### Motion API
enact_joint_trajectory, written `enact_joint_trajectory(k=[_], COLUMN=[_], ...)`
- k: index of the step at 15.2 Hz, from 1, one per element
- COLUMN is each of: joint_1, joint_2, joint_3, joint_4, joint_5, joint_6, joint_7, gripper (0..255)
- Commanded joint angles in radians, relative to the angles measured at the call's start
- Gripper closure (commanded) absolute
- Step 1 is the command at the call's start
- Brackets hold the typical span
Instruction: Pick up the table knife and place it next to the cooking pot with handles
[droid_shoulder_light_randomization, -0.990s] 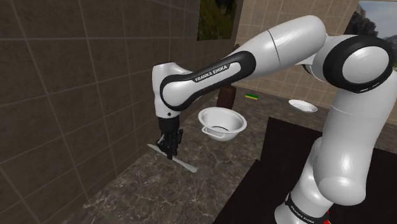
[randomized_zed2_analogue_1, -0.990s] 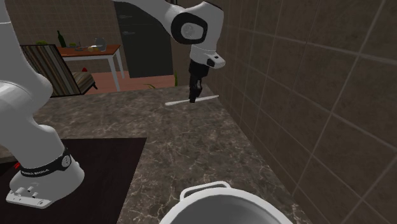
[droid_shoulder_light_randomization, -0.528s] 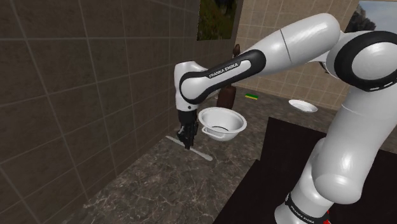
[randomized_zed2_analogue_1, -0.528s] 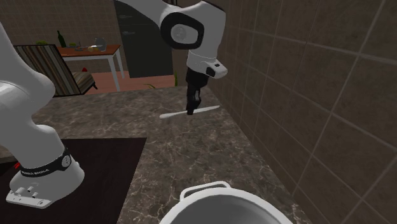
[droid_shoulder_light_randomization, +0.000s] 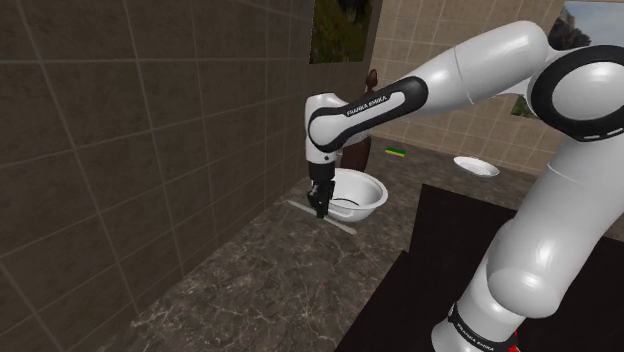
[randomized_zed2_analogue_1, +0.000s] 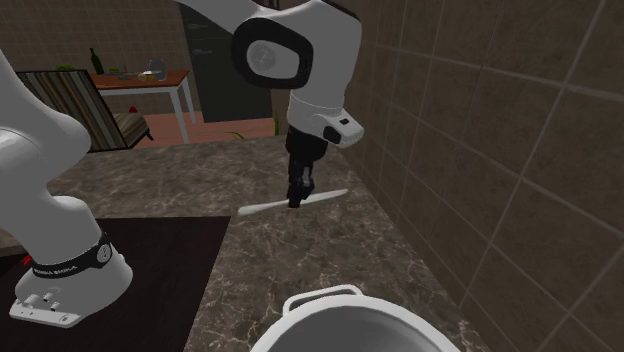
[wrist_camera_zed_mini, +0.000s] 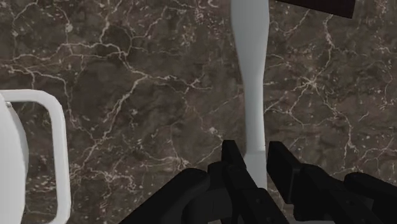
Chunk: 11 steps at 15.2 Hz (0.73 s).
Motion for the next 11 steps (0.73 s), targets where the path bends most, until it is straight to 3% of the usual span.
enact_joint_trajectory(k=[1, 11], joint_1=[-0.024, -0.15], joint_2=[-0.011, 0.007], joint_3=[-0.025, -0.157], joint_4=[-0.013, 0.011], joint_5=[-0.011, -0.079], joint_6=[-0.001, -0.015], joint_7=[-0.044, -0.269], gripper=[255, 255])
